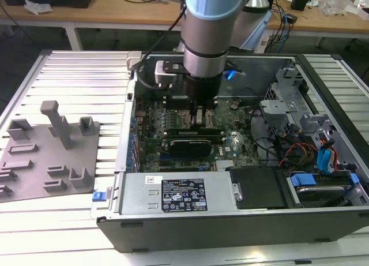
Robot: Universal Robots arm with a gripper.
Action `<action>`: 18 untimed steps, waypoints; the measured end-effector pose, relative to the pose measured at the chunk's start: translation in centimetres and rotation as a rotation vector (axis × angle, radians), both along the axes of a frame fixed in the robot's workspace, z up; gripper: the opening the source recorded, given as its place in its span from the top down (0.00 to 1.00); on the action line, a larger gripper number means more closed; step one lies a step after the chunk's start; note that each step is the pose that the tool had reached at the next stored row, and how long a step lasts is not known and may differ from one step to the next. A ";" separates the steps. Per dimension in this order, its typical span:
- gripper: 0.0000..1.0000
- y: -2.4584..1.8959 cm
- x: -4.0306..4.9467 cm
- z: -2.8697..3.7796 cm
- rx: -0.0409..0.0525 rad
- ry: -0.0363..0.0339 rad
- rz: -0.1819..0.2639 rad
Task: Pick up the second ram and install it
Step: 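Press down the second ram until it locks into place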
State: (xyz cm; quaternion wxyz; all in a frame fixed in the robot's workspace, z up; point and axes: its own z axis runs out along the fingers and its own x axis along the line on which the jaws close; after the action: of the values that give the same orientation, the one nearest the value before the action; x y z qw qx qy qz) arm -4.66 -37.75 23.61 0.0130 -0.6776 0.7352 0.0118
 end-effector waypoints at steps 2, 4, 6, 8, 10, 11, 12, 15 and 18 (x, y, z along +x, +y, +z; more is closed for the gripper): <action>0.89 0.01 -1.52 -0.10 0.0001 -0.0013 0.000; 0.89 0.04 -2.90 -0.39 -0.0002 -0.0026 0.000; 0.89 0.03 -3.18 -0.62 -0.0003 -0.0023 0.000; 0.89 0.04 -3.18 -0.74 0.0002 -0.0025 0.000; 0.89 0.03 -3.10 -0.84 -0.0001 -0.0022 0.000; 0.89 0.07 -2.94 -0.44 0.0023 -0.0041 0.000; 0.89 0.04 -2.82 0.03 0.0007 -0.0026 0.000; 0.89 0.04 -0.33 0.52 0.0007 -0.0013 0.000; 0.89 0.04 0.69 0.57 0.0016 -0.0008 0.000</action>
State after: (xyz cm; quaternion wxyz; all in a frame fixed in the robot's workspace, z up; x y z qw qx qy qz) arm -3.97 -37.71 24.17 0.0138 -0.6776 0.7352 0.0121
